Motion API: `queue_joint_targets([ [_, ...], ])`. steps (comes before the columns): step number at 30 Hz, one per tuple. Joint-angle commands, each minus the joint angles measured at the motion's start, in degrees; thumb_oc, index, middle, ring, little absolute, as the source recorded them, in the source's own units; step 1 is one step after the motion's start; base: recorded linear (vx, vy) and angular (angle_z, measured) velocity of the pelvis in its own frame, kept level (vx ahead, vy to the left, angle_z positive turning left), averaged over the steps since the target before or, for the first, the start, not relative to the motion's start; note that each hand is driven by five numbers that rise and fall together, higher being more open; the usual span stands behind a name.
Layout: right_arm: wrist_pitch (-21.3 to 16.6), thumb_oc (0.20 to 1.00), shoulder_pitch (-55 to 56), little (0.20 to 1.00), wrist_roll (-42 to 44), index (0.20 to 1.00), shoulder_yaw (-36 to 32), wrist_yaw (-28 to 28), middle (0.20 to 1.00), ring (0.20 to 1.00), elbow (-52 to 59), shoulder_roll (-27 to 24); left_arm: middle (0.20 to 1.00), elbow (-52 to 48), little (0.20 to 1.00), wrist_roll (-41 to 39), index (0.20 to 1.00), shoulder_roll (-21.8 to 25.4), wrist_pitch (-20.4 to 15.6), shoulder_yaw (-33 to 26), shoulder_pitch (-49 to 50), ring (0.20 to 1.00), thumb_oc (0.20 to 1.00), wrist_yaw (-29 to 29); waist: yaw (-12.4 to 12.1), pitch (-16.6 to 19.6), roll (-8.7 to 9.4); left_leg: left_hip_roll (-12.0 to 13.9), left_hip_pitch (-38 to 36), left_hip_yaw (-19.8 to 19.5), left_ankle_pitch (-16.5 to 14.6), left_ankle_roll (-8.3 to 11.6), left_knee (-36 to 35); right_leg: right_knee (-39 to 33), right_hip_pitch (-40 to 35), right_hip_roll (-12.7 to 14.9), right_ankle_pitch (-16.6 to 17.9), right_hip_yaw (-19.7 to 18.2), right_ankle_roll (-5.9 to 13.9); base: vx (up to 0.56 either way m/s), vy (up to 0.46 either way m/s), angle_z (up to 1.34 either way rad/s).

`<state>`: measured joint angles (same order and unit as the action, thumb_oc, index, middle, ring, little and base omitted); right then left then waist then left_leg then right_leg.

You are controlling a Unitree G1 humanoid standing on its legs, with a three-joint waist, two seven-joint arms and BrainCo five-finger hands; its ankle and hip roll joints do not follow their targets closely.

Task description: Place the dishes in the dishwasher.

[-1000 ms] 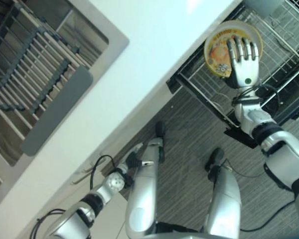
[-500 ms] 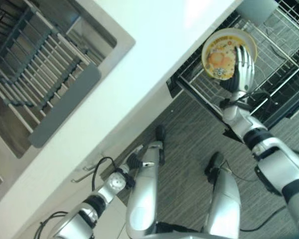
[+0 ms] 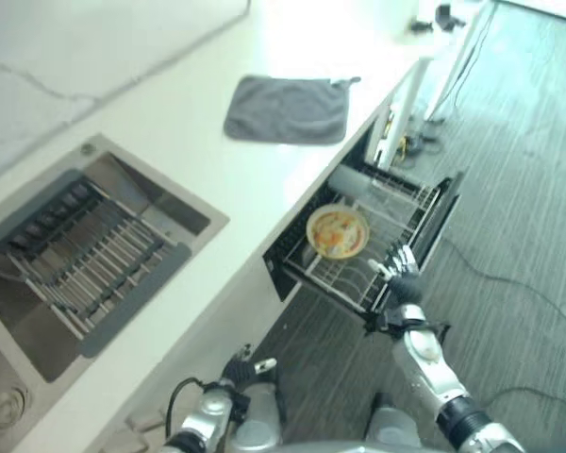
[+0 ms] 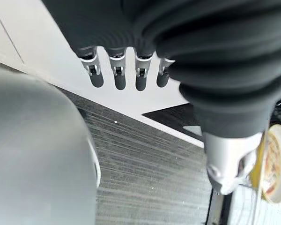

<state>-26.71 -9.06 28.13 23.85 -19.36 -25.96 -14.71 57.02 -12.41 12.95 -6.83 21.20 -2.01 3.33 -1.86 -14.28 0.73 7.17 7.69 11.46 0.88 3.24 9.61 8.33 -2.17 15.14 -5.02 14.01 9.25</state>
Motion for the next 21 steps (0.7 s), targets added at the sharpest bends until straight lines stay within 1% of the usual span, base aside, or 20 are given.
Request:
queue_joint_targets([
  [1, -5.5, 1.0, -5.0, 1.0, -11.3, 1.0, -0.8, 4.2, 1.0, 1.0, 6.4, -2.6, 1.0, 1.2, 1.0, 2.3, 1.0, -1.3, 0.2, 1.2, 0.6, 1.0, 1.0, -0.4, -0.8, -2.9, -2.66, -0.7, -6.4, -2.1, -4.4, -2.14, -4.0, 5.9, 2.2, -2.5, -4.3, 0.7, -3.78, 0.22, -0.077, 0.05],
  [2, -6.0, 1.0, -4.1, 1.0, -18.6, 1.0, -0.4, 0.0, 1.0, 1.0, 9.0, -4.5, 1.0, 1.5, 1.0, 2.6, 1.0, -1.1, 0.7, 0.1, 1.5, 1.0, 1.0, -0.5, -0.8, -1.6, -2.34, -0.5, -7.4, -2.0, -4.4, -1.97, -4.6, 4.8, 1.2, -2.5, -3.8, 1.1, -3.49, 0.2, -0.108, 0.01],
  [3, -6.6, 1.0, -3.1, 1.0, -17.7, 1.0, -1.9, -1.8, 1.0, 1.0, 13.3, -6.9, 1.0, 2.5, 1.0, 4.0, 1.0, -0.8, 0.8, -1.5, 3.2, 1.0, 1.0, -0.8, -0.5, 0.1, -1.85, 0.0, -9.2, -1.4, -4.8, -1.76, -5.3, 2.6, -0.4, -2.7, -3.0, 1.4, -3.1, 0.13, -0.082, -0.07],
  [4, -7.1, 1.0, -2.9, 1.0, -18.0, 1.0, -2.2, -2.0, 1.0, 1.0, 13.8, -7.1, 1.0, 2.6, 1.0, 4.1, 1.0, -0.8, 0.8, -1.8, 3.3, 1.0, 1.0, -0.7, -0.4, 0.4, -1.84, 0.1, -9.2, -1.2, -4.7, -1.73, -5.4, 2.2, -0.4, -2.8, -2.7, 1.4, -3.09, 0.09, -0.075, 0.04],
  [5, -7.9, 1.0, -1.3, 1.0, -18.4, 1.0, -4.0, -2.7, 1.0, 1.0, 17.1, -8.3, 1.0, 2.8, 1.0, 4.1, 1.0, -0.6, 0.9, -3.2, 4.1, 1.0, 1.0, -0.9, 0.2, 0.9, -1.62, 0.4, -10.3, -0.5, -5.2, -1.54, -5.5, 1.2, -1.2, -3.0, -2.5, 1.3, -2.9, 0.01, -0.026, 0.04],
  [7, -8.6, 1.0, -0.3, 1.0, -18.4, 1.0, -5.3, -3.1, 1.0, 1.0, 18.6, -9.1, 1.0, 3.2, 1.0, 3.4, 1.0, -0.5, 0.8, -4.0, 4.6, 1.0, 1.0, -0.9, 0.7, 1.3, -1.57, 0.6, -10.6, -0.1, -5.3, -1.42, -5.5, 0.6, -1.3, -3.2, -2.3, 1.2, -2.89, 0.01, -0.008, -0.04],
  [8, -9.2, 1.0, 1.2, 1.0, -18.4, 1.0, -7.3, -4.5, 1.0, 1.0, 20.1, -9.9, 1.0, 3.7, 1.0, 2.5, 1.0, -0.5, 0.3, -5.1, 5.4, 1.0, 1.0, -1.3, 1.3, 1.7, -1.47, 1.0, -11.4, 0.5, -5.7, -1.21, -5.4, 0.1, -2.0, -3.2, -2.4, 1.2, -2.81, 0.01, -0.018, -0.14],
  [10, -9.3, 1.0, 2.1, 1.0, -18.7, 1.0, -8.9, -5.8, 1.0, 1.0, 20.3, -10.3, 1.0, 4.1, 1.0, 2.4, 1.0, -0.5, 0.2, -5.8, 5.8, 1.0, 1.0, -1.4, 1.7, 2.1, -1.37, 1.2, -11.6, 0.7, -5.8, -1.1, -5.4, -0.3, -2.2, -3.3, -2.2, 1.1, -2.8, 0.02, -0.027, -0.2],
  [11, -8.1, 1.0, 2.9, 1.0, -18.6, 1.0, -10.9, -7.7, 1.0, 1.0, 19.9, -10.6, 1.0, 4.3, 1.0, 2.8, 1.0, -0.6, 0.0, -6.4, 6.2, 1.0, 1.0, -1.6, 1.9, 2.2, -1.2, 1.3, -12.2, 0.9, -6.2, -1.02, -5.3, -0.4, -2.8, -3.3, -2.4, 1.1, -2.76, 0.04, -0.054, -0.22],
  [14, -7.9, 1.0, 4.5, 1.0, -15.9, 1.0, -15.5, -10.5, 1.0, 1.0, 17.0, -11.1, 1.0, 4.6, 1.0, 3.4, 1.0, -0.2, -0.4, -7.0, 6.5, 1.0, 1.0, -2.2, 2.5, 2.9, -0.76, 1.5, -13.1, 1.4, -6.4, -0.98, -5.7, -1.0, -3.4, -3.7, -2.2, 1.1, -2.69, 0.06, -0.071, -0.09],
  [18, -6.6, 1.0, 6.1, 1.0, -11.9, 1.0, -21.7, -13.5, 1.0, 1.0, 11.9, -11.0, 1.0, 4.4, 1.0, 4.6, 1.0, 0.4, -0.4, -6.6, 6.2, 1.0, 1.0, -2.8, 3.1, 3.0, -0.56, 1.7, -14.3, 1.8, -6.7, -0.86, -6.4, -1.3, -4.2, -3.7, -2.3, 1.5, -2.47, 0.04, -0.068, -0.03],
  [21, -5.0, 1.0, 6.9, 1.0, -7.1, 1.0, -25.0, -13.6, 1.0, 1.0, 7.2, -10.4, 1.0, 3.9, 1.0, 4.3, 1.0, 0.8, 0.7, -5.9, 5.9, 1.0, 1.0, -2.8, 3.2, 3.2, -0.78, 1.6, -14.4, 1.6, -6.6, -0.82, -7.3, -1.8, -4.1, -3.8, -2.1, 1.8, -2.29, 0.05, -0.048, 0.1],
])
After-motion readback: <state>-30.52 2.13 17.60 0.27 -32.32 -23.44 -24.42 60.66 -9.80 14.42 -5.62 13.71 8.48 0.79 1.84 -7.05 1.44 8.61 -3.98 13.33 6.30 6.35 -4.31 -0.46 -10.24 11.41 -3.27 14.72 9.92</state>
